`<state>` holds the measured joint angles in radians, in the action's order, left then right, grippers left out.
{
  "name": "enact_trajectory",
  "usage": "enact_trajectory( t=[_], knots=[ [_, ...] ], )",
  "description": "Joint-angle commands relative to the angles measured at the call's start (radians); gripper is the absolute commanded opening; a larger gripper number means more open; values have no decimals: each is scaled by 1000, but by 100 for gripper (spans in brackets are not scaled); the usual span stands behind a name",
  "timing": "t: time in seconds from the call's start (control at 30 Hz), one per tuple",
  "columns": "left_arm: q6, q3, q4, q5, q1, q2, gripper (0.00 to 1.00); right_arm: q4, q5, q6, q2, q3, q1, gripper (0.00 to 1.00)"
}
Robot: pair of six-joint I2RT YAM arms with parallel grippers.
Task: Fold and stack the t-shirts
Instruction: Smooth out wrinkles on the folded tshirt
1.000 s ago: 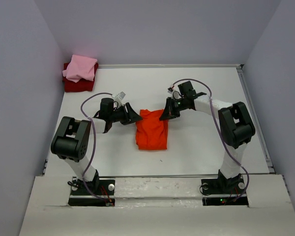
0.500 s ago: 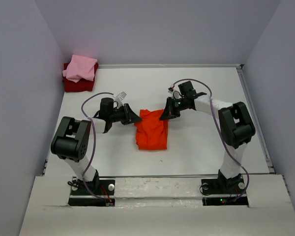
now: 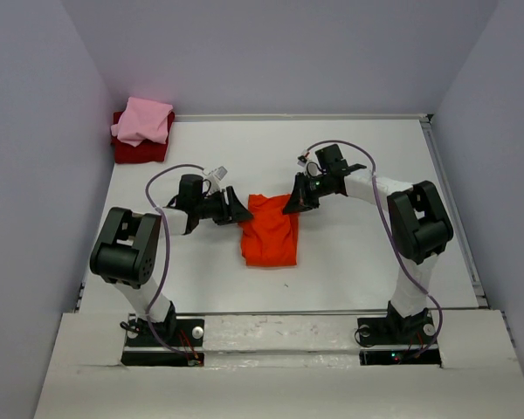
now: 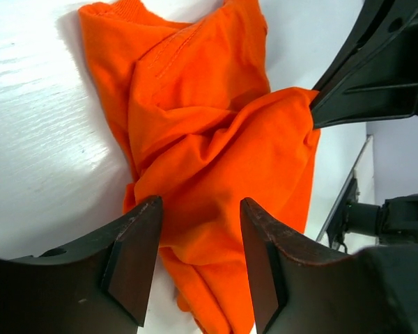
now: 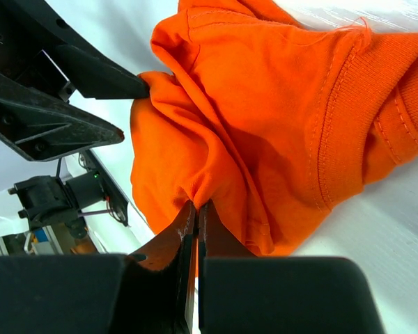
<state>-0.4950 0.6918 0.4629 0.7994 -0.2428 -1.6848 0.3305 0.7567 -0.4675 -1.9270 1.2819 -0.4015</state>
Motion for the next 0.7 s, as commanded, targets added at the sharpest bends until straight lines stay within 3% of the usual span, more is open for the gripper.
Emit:
enact_trajectory(
  t=[0.0, 0.03, 0.1, 0.33, 0.67],
  knots=[
    [113, 28, -95, -45, 8, 68, 58, -34, 0, 3, 19, 30, -10, 0],
    [115, 17, -105, -52, 13, 66, 52, -34, 1, 6, 19, 30, -10, 0],
    [115, -15, -118, -90, 31, 89, 49, -33, 1, 4, 19, 28, -10, 0],
    [81, -90, -119, -190, 83, 250, 49, -33, 1, 7, 19, 25, -10, 0],
    [56, -117, -41, -68, 89, 145, 47, -33, 3, 7, 16, 33, -10, 0]
  ],
)
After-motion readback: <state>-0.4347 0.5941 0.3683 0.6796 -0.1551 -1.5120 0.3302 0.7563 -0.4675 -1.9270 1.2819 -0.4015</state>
